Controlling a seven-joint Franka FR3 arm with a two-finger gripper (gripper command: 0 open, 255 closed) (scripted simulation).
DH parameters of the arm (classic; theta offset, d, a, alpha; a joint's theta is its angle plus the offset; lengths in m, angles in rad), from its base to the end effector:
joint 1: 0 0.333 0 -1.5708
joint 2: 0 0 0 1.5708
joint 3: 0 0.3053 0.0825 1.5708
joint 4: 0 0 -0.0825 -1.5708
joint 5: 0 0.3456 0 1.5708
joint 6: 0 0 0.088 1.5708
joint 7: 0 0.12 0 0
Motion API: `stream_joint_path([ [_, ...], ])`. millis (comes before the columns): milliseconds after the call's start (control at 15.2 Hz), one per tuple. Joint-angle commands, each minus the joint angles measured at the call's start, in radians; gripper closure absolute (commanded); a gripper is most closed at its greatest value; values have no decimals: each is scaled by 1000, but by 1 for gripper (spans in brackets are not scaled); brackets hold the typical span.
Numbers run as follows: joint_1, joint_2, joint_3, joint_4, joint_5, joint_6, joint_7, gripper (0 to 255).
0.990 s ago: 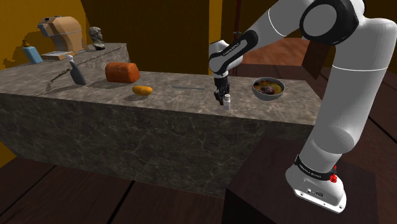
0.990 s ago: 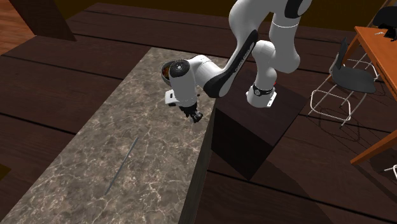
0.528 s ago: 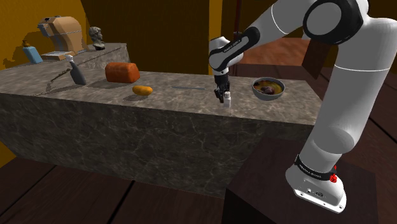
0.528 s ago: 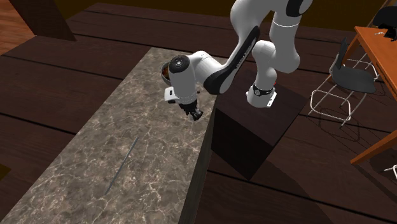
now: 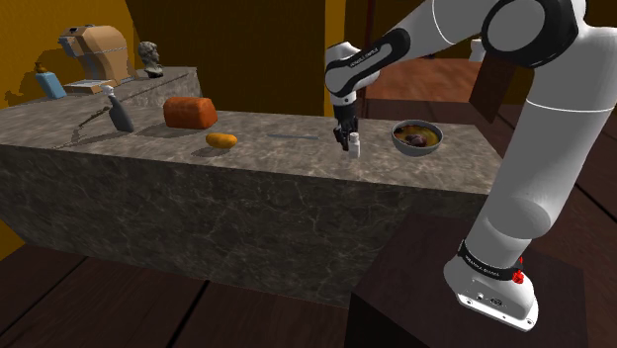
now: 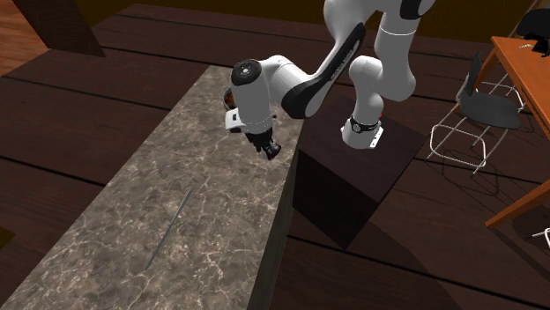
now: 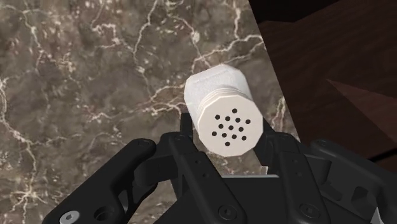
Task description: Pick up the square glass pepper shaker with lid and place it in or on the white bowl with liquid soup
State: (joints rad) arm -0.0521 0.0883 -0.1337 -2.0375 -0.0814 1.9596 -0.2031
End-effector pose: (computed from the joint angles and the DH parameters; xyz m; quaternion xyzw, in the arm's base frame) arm 0.5035 -0.1002 0.3856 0.9953 0.0269 -0.0892 0.0254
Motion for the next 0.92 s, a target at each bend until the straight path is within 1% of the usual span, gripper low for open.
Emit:
stream_joint_path([
  [0,2,-12,1,16,-1,-29,1,255],
  [858,4,-61,2,135,-3,-196,-8,255],
])
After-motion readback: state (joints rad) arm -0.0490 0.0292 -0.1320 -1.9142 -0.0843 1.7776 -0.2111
